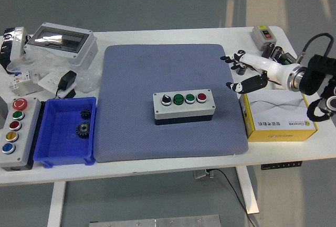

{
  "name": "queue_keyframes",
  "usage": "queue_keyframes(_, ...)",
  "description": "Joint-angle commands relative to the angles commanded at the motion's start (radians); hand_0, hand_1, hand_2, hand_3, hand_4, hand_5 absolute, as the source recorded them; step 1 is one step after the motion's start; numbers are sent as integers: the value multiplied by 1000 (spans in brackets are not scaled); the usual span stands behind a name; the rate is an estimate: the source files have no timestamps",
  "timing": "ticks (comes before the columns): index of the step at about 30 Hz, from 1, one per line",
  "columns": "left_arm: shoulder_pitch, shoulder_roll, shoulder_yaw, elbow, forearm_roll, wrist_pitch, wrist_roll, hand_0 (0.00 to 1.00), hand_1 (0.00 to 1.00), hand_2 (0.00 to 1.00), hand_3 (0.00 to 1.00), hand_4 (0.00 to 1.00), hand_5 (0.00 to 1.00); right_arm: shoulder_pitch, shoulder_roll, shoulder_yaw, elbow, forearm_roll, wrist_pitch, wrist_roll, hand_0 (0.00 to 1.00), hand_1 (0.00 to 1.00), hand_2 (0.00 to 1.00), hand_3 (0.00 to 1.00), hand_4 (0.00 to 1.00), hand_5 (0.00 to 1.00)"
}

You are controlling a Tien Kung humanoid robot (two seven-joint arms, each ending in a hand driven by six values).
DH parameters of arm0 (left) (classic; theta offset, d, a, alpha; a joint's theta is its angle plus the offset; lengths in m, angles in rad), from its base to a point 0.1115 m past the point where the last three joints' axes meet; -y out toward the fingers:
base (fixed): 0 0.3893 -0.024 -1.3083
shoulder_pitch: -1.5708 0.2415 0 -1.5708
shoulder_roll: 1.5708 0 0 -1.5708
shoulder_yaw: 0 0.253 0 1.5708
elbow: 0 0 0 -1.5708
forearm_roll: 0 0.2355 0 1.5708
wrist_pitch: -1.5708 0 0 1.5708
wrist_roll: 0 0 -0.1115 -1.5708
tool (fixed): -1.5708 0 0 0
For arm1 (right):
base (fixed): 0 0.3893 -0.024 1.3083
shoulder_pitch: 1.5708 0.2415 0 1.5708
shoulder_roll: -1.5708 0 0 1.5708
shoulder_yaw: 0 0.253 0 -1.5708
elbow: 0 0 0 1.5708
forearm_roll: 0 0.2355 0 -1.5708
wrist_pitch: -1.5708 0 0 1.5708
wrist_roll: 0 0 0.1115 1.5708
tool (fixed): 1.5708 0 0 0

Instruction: Pick up the button,place it on the desk,press the button,press the button

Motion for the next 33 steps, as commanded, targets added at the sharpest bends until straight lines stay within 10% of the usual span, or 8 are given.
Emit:
queue_keyframes(4, -2, 4, -12, -5, 19, 17, -4, 693, 634, 568, 627, 671, 158, 36, 13, -8, -11, 132, -10, -28, 953, 901, 977, 998, 567, 42)
queue_keyframes(5, -3, 4, -12, -5, 20, 18, -5, 693, 634, 567, 626, 668, 162, 43, 20, -12, -14, 156, -13, -36, 464, 550, 633, 942, 453, 146)
queue_keyframes(10, -6, 2, -5, -5, 11, 17, -2, 693, 634, 567, 626, 668, 162, 82, 54, -58, -28, 237, -9, -80, 464, 550, 633, 942, 453, 146)
queue_keyframes(11, -6, 1, -3, -5, 9, 16, 0, 692, 633, 569, 640, 666, 161, 91, 63, -73, -32, 240, -6, -88, 171, 295, 411, 956, 314, 120)
queue_keyframes(16, -9, 1, -2, -7, 7, 9, 9, 692, 633, 569, 640, 666, 161, 129, 95, -130, -52, 228, 18, -119, 171, 295, 411, 956, 314, 120)
queue_keyframes(17, -9, 2, -2, -7, 7, 8, 10, 692, 633, 568, 695, 669, 162, 132, 98, -134, -54, 227, 21, -122, 36, 150, 207, 853, 340, 34)
queue_keyframes(33, -11, 1, -1, -7, 6, -8, 18, 691, 633, 567, 694, 665, 163, 135, 177, -201, -133, 235, 20, -121, 2, 101, 182, 841, 232, 25)
